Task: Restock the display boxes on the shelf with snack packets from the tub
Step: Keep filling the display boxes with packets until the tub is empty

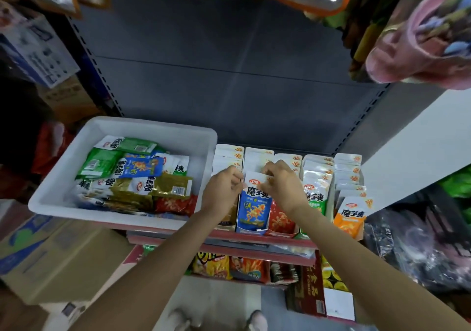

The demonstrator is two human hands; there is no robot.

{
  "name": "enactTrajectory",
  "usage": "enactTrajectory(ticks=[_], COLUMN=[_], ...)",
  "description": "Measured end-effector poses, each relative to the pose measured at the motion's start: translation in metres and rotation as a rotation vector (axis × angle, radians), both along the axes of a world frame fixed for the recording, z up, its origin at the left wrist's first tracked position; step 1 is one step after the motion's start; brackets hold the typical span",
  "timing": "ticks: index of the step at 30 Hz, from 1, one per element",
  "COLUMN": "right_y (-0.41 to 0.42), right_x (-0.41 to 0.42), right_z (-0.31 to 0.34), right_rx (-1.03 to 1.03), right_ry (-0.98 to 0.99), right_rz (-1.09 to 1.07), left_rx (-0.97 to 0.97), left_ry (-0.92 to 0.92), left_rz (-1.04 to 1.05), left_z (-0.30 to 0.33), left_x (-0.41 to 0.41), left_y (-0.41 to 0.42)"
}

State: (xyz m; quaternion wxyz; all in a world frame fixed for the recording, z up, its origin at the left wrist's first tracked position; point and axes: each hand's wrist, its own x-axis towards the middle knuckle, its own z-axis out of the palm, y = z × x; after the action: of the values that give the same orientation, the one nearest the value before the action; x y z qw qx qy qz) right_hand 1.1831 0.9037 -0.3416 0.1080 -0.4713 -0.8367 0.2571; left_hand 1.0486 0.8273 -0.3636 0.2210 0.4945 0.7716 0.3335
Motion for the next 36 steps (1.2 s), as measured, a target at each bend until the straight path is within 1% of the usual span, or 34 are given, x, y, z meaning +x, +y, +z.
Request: enactTrajectory(ticks=[2, 5, 7, 10, 12, 14, 15, 18, 20, 22, 24, 26, 28, 30, 33, 36], right_y=[-0.001, -0.003, -0.004, -0.007, -0.01, -0.016, -0.02, -0.035, -0.044, -0.055, -0.066, -0.074, -0.079, -0.08, -0.076, -0.07], right_x=[0.001, 0.0, -0.001, -0.003, -0.007, -0.019, -0.029, -0.07, -0.103, -0.139, -0.172, -0.198, -0.218, -0.235, -0.254, -0.262], right_z=[-0.004, -0.005, -0.006, -0.005, -0.001, 0.004, 0.007, 0.012, 0.007, 0.002, -0.004, -0.009, -0.014, -0.021, -0.03, -0.04], right_rx=[0.037, 0.089, 0.128, 0.174, 0.23, 0.282, 0.275, 0.161, 0.086, -0.042, -0.214, -0.346, -0.427, -0.496, -0.628, -0.708], right_ry=[-0.096, -0.157, -0.176, -0.178, -0.097, 0.051, 0.102, 0.153, 0.19, 0.192, 0.162, 0.112, 0.093, 0.153, 0.277, 0.304], right_rz=[0.033, 0.088, 0.12, 0.139, 0.136, 0.152, 0.173, 0.275, 0.315, 0.311, 0.282, 0.241, 0.19, 0.098, -0.116, -0.288], left_rx=[-0.001, -0.03, -0.04, -0.041, -0.017, 0.01, 0.026, 0.021, 0.018, -0.02, -0.135, -0.318, -0.461, -0.519, -0.51, -0.493], left_ry=[0.032, 0.11, 0.079, -0.018, -0.08, -0.116, -0.118, -0.005, 0.019, 0.043, 0.12, 0.154, 0.146, 0.144, 0.126, 0.092], left_rz=[-0.002, -0.024, -0.003, 0.036, 0.05, 0.078, 0.093, 0.149, 0.199, 0.24, 0.235, 0.145, 0.019, -0.07, -0.094, -0.115], left_z=[0.002, 0.002, 0.002, 0.003, 0.005, 0.005, 0.005, 0.0, 0.0, -0.003, -0.011, -0.017, -0.021, -0.021, -0.022, -0.019], left_x=[0.0, 0.001, 0.001, -0.001, -0.007, -0.022, -0.033, -0.076, -0.107, -0.138, -0.168, -0.194, -0.209, -0.218, -0.226, -0.228], left_y=[0.002, 0.004, 0.007, 0.008, 0.003, -0.008, -0.014, -0.036, -0.051, -0.066, -0.079, -0.089, -0.096, -0.1, -0.103, -0.106])
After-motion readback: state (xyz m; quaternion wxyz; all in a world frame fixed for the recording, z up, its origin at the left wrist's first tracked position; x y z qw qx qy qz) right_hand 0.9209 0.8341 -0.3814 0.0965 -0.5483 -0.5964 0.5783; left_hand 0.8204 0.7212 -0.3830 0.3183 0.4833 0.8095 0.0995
